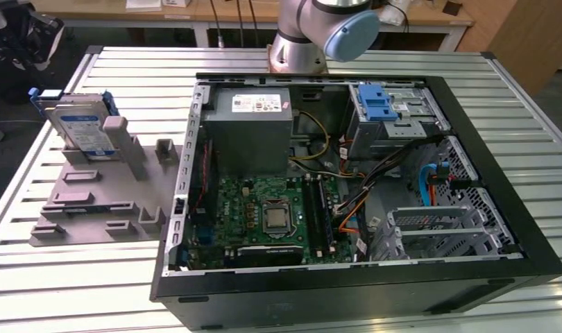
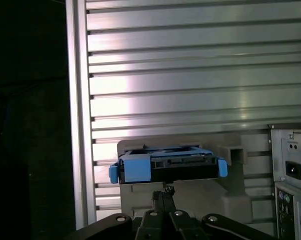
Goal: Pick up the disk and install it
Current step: 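Reach for the disk, then pick up the disk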
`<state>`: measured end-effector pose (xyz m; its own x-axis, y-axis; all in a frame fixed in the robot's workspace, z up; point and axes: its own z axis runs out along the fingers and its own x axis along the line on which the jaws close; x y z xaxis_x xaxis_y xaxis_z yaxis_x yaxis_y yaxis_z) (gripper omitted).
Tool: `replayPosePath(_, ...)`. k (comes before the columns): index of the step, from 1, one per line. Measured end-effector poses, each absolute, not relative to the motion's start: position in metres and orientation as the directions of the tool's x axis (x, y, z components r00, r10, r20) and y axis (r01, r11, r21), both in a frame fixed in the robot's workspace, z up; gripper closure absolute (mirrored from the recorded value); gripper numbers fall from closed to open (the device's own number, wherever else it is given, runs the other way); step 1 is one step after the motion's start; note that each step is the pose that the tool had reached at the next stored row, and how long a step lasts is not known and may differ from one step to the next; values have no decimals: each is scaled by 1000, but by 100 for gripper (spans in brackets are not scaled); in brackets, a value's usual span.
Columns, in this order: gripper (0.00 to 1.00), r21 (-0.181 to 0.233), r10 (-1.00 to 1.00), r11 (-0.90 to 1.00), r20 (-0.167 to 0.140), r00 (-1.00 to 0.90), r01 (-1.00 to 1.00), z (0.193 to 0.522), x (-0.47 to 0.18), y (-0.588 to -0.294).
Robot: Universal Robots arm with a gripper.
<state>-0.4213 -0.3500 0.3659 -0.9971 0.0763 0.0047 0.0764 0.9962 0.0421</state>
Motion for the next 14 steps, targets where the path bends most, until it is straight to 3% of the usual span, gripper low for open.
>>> replayPosePath(14,89,42,76,996,5,-997,76,365,-425,-350)
